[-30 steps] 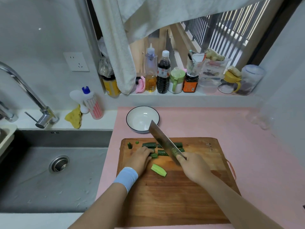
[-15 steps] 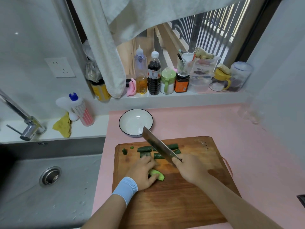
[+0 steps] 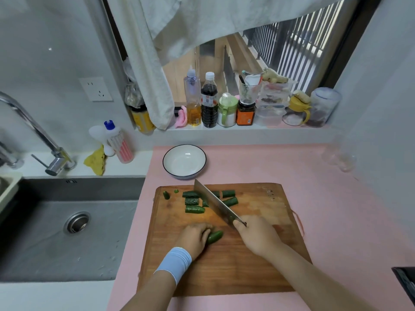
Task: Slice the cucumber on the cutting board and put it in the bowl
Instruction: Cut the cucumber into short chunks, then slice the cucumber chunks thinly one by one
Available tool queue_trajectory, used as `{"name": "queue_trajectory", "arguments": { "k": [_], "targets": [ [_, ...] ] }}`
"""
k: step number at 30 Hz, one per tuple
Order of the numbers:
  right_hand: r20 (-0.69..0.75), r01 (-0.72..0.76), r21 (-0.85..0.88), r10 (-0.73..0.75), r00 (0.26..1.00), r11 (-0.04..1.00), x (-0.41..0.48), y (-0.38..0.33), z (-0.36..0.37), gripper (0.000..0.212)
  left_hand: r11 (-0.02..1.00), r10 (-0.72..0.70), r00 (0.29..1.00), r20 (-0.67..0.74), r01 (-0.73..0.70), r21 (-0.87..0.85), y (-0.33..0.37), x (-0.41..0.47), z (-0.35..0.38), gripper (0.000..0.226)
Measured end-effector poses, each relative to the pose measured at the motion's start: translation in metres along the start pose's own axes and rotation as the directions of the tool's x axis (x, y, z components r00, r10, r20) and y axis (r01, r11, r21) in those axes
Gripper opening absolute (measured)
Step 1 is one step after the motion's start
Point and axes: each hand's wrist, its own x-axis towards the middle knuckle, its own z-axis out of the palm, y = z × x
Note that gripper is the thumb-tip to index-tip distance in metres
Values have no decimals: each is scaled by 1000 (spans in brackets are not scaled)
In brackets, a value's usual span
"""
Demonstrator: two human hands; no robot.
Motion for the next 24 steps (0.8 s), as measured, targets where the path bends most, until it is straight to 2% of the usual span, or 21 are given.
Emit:
{"name": "queue_trajectory", "arguments": {
  "k": [4, 9, 11, 15, 17, 20, 24],
  "targets": [
    [-1, 22, -34, -22, 1000, 999, -14, 16, 0, 41, 995, -98, 993, -59, 97, -18, 9, -11, 5, 30],
    [27, 32, -65, -30, 999, 997, -23, 32, 2, 39, 991, -103, 981, -164, 115, 67, 24, -21, 10, 37],
    [29, 48, -90, -46, 999, 995, -25, 36, 2, 36, 989, -70, 990, -123, 84, 118, 30, -24, 9, 42],
    [38, 65, -111, -61, 997, 992, -27, 42, 2, 33, 987, -1, 999, 45, -6, 161, 32, -32, 9, 64],
    [38, 66, -112, -62, 997, 991, -30, 44, 3, 37, 977, 9, 997, 75, -25, 213, 30, -37, 14, 55],
    [30, 58, -95, -56, 998, 994, -33, 44, 6, 37, 969, -18, 1000, 8, 15, 245, 27, -40, 17, 36],
    [20, 38, -95, -37, 999, 995, -35, 32, 10, 32, 983, -77, 995, -58, 85, 162, 26, -37, 6, 25]
  ]
}}
